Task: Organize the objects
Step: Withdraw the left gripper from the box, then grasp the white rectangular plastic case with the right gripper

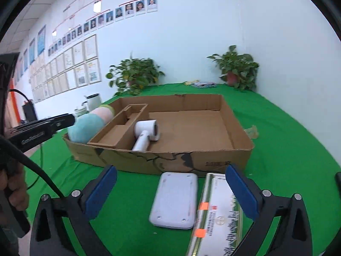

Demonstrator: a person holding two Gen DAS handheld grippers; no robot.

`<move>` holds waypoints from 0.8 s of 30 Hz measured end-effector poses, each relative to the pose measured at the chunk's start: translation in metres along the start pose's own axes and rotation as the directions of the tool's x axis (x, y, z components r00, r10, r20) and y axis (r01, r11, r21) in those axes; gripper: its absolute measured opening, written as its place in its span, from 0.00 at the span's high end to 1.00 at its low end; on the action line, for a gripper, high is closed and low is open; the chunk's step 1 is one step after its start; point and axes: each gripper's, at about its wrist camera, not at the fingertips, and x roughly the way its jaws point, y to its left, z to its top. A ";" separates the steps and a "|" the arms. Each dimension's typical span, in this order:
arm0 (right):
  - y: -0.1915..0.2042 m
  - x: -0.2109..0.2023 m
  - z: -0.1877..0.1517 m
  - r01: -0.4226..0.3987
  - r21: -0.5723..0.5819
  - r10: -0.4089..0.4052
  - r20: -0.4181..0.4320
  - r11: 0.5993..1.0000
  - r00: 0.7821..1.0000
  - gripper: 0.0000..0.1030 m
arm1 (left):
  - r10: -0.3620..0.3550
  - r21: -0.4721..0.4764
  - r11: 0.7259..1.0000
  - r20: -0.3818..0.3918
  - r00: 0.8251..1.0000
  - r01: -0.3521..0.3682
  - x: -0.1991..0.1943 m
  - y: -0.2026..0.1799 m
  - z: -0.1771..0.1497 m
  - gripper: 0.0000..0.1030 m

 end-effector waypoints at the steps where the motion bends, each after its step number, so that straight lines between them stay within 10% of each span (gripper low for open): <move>1: 0.004 0.002 -0.003 -0.038 -0.013 0.038 -0.013 0.999 0.999 0.01 | -0.022 -0.007 1.000 0.012 1.000 0.022 -0.001 0.001 -0.001 0.27; 8: 0.041 0.027 -0.033 -0.253 -0.100 0.234 -0.170 0.962 0.957 0.01 | -0.049 0.000 0.999 -0.011 0.999 0.049 0.006 0.000 -0.010 0.21; 24: -0.023 0.045 -0.057 -0.031 -0.042 0.020 -0.240 0.999 0.971 0.01 | -0.081 -0.009 0.997 -0.098 0.992 0.081 0.026 0.000 -0.031 0.21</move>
